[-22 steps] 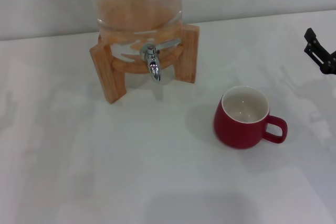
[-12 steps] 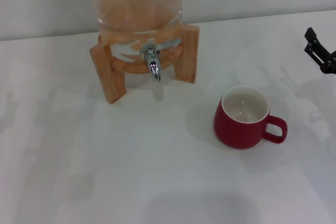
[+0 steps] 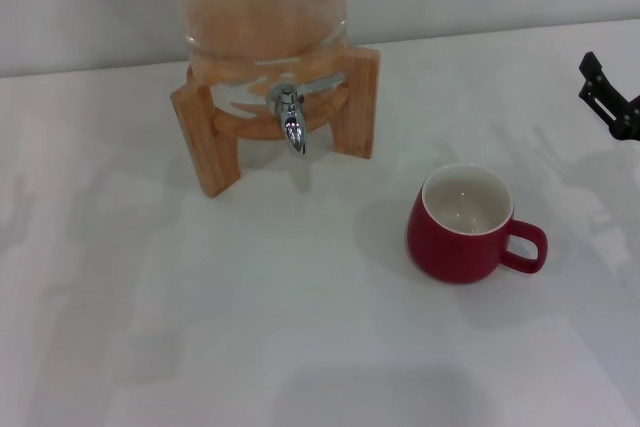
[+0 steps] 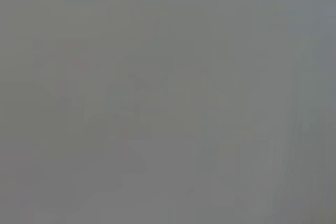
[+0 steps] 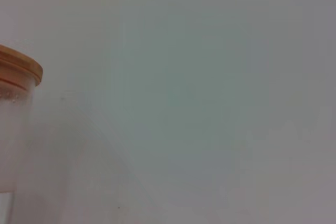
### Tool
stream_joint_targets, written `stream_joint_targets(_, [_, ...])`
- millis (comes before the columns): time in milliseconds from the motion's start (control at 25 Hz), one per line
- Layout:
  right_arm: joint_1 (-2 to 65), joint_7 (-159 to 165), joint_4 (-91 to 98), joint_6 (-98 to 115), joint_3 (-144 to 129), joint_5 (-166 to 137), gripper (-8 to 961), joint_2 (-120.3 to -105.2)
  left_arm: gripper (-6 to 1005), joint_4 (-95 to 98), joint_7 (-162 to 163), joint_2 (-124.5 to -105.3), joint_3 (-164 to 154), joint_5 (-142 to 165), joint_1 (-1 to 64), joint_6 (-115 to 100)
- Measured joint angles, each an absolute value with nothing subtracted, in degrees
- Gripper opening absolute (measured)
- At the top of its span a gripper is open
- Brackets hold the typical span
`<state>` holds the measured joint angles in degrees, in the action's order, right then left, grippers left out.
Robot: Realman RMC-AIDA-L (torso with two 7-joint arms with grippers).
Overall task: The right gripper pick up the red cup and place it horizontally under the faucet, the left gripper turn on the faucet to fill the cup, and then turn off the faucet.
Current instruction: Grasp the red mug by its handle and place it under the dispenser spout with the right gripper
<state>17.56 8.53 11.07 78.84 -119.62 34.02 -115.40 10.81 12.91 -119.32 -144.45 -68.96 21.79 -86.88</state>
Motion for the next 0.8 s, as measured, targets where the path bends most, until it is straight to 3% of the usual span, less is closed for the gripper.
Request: stream_joint_targets(800, [15.9,10.5,10.9,79.5,-122.3,33.7,869,-115.31,829,10.8,12.8,-119.36,-144.5,-68.9,20.5,-86.7])
